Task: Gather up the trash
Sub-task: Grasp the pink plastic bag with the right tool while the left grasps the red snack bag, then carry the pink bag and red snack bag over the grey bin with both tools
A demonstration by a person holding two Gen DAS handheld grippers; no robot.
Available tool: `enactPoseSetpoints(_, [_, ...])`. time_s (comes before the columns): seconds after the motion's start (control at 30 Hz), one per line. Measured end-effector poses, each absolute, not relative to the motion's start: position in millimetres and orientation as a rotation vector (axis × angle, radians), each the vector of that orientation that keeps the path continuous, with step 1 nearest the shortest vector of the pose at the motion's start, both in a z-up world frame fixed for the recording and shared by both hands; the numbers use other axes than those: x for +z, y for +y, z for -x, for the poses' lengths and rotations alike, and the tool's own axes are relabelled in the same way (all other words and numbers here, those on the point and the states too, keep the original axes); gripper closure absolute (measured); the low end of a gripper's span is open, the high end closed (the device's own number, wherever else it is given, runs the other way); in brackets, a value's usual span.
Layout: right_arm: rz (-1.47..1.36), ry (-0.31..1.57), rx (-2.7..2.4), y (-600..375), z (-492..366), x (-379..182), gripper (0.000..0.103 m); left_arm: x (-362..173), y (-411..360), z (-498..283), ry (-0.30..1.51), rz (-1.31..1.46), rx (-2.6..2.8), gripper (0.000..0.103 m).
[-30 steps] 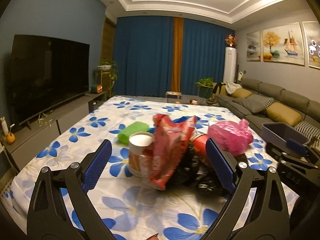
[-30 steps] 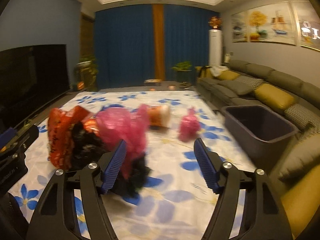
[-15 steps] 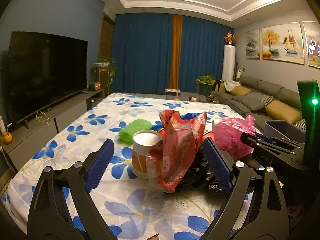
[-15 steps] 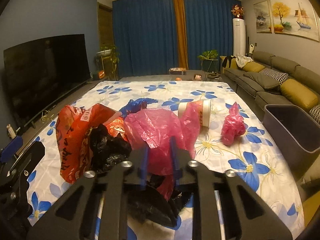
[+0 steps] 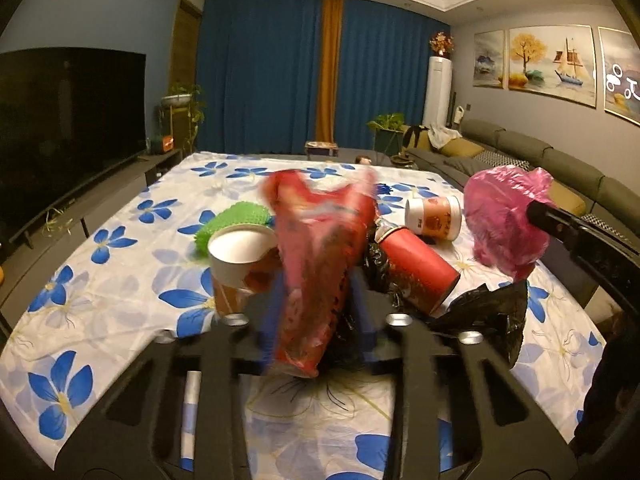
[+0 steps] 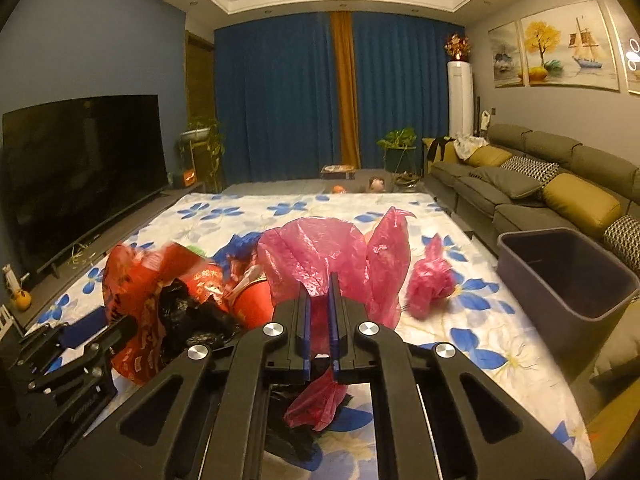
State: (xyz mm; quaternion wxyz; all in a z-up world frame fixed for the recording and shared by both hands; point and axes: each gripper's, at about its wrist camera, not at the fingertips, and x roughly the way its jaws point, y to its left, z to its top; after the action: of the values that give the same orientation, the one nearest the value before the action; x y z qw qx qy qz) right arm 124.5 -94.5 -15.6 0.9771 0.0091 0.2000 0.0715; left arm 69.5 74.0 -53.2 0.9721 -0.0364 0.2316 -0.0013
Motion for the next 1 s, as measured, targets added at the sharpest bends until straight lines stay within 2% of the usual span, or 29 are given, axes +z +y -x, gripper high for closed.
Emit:
enactPoseSetpoints(0.1, [-0.022, 0.396, 0.143, -98.9, -121.1, -14.5, 0.095, -53.0, 76.2, -71.0, 0.465, 0.090, -0.015, 0.102])
enactPoseSetpoints(0.13, [-0.025, 0.397, 0.143, -100.6, -120.8, -14.4, 0.095, -52.0, 77.4, -70.6, 0.458, 0.097, -0.011, 0.103])
enactPoseSetpoints(0.57, [-0.059, 0.372, 0.118, -128.6, -111.3, -4.6, 0.095, 4.9, 63.9, -51.1, 0.305, 0.116, -0.054, 0.103])
enactPoseSetpoints(1.0, [-0.037, 0.335, 0.005, -189.3, -98.5, 4.5, 0.095, 18.6, -31.1, -71.1, 0.275, 0.080, -0.192, 0.103])
